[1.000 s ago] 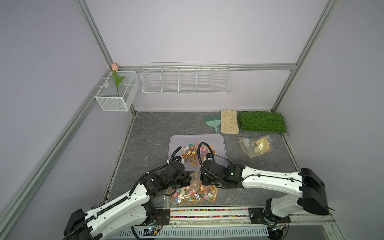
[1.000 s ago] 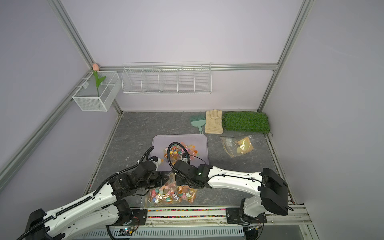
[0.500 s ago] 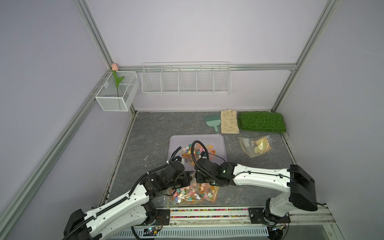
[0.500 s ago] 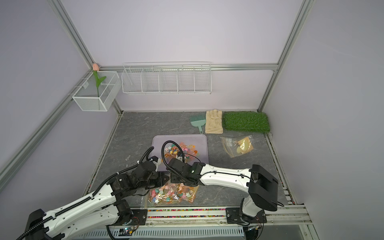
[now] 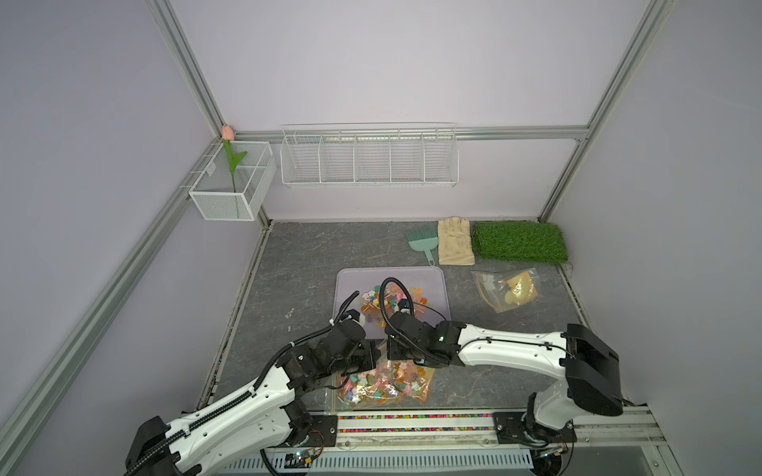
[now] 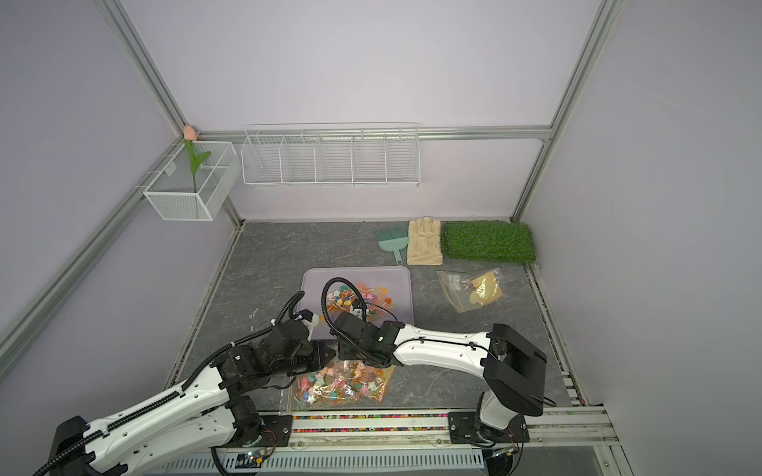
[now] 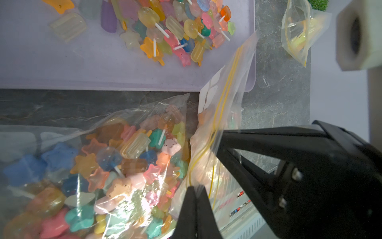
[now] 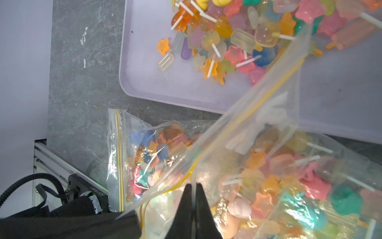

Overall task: Pour candies out of the ziploc bag
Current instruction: Open the ziploc bag at the center of the board.

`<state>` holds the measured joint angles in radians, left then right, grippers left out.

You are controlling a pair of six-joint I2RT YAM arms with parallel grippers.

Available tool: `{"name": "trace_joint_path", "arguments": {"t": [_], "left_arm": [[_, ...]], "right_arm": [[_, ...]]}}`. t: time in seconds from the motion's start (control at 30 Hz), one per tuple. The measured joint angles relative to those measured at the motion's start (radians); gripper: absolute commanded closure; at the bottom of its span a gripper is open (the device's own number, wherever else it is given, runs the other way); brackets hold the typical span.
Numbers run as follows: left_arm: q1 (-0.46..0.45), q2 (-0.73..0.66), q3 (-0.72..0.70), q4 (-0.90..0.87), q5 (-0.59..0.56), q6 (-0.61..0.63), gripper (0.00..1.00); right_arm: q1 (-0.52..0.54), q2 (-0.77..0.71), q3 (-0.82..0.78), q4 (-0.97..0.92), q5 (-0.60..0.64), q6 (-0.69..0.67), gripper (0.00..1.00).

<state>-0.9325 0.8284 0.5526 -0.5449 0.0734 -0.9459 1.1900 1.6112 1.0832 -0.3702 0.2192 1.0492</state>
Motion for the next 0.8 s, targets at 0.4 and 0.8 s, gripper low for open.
{"name": "trace_joint_path", "arguments": {"t": [0.4,0.8], "left_arm": [[-0.008,-0.059,-0.009,-0.006,-0.040,-0.034,1.00],[-0.010,-0.043,-0.009,-0.030,-0.076,-0.034,0.42]], "right_arm": [[0.045,-0.119,-0.019,-0.110,0.053,0.055,0.93],[0.052,-0.165,-0.021,-0.180,0.076,0.021,0.91]]}}
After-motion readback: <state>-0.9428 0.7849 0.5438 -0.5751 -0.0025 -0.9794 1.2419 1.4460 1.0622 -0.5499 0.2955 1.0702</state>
